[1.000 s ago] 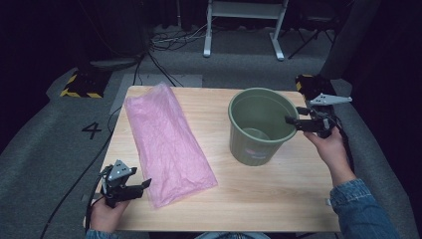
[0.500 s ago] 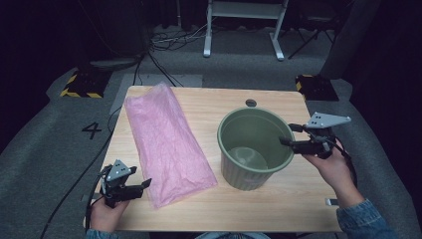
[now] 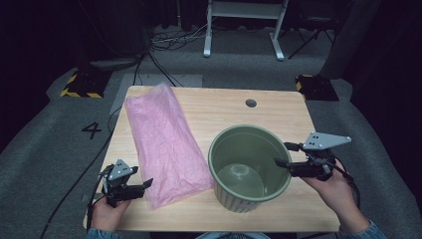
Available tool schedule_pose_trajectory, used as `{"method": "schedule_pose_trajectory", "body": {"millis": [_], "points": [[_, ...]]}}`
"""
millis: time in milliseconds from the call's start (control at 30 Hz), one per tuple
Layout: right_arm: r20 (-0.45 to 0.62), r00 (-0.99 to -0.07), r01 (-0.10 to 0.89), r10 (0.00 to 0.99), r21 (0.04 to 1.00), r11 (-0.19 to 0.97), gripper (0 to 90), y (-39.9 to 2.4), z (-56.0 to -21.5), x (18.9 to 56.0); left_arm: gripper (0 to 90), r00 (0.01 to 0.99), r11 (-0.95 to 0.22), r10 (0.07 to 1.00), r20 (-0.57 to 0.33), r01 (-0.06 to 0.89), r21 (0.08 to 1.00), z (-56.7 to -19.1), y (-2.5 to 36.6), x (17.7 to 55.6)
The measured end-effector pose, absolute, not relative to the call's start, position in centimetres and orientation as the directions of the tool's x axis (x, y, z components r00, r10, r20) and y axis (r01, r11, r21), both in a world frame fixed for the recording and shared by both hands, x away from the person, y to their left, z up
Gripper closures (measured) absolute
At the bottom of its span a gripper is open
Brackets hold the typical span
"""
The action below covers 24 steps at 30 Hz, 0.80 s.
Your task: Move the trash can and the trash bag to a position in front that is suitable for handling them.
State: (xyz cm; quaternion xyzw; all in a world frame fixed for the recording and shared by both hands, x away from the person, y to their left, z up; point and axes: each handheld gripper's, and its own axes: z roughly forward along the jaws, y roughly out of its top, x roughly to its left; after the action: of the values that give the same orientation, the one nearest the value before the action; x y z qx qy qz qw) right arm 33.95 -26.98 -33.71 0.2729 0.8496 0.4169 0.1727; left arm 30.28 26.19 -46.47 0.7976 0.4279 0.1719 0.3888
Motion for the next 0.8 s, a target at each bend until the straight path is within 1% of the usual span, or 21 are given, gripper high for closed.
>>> {"method": "schedule_pose_trajectory", "body": {"millis": [67, 133, 200, 333, 433, 533, 600, 800], "points": [[-0.078, -0.791, 0.308, 0.607, 0.807, 0.504, 39.4, -26.9, -33.5, 33.7, 28.4, 0.576, -0.332, 0.815, -0.061, 0.551, 0.766, -46.5, 26.1, 30.4], [-0.067, -0.794, 0.296, 0.604, 0.825, 0.481, 41.3, -27.1, -33.0, 33.6, 28.4, 0.577, -0.333, 0.815, -0.060, 0.550, 0.766, -46.5, 26.1, 30.4], [-0.060, -0.799, 0.279, 0.599, 0.845, 0.457, 41.3, -27.4, -32.3, 33.7, 28.4, 0.576, -0.335, 0.816, -0.057, 0.550, 0.765, -46.5, 26.0, 30.6], [-0.096, -0.772, 0.260, 0.629, 0.855, 0.449, 40.2, -28.1, -30.9, 33.9, 28.5, 0.556, -0.327, 0.829, -0.050, 0.555, 0.765, -46.5, 26.1, 30.8], [-0.111, -0.746, 0.259, 0.657, 0.861, 0.439, 39.0, -29.2, -30.6, 33.6, 28.8, 0.533, -0.315, 0.844, -0.050, 0.570, 0.759, -46.6, 26.4, 31.1], [-0.107, -0.719, 0.272, 0.687, 0.866, 0.420, 38.7, -30.6, -31.2, 33.4, 28.8, 0.498, -0.305, 0.867, -0.038, 0.588, 0.749, -46.8, 26.7, 31.5], [-0.096, -0.700, 0.300, 0.708, 0.860, 0.413, 38.7, -31.6, -32.0, 33.5, 28.8, 0.476, -0.290, 0.878, -0.042, 0.600, 0.745, -46.9, 26.9, 31.8], [-0.079, -0.665, 0.370, 0.743, 0.829, 0.419, 37.7, -33.4, -35.2, 33.8, 28.8, 0.459, -0.275, 0.887, -0.048, 0.609, 0.744, -47.0, 27.2, 32.6]]}}
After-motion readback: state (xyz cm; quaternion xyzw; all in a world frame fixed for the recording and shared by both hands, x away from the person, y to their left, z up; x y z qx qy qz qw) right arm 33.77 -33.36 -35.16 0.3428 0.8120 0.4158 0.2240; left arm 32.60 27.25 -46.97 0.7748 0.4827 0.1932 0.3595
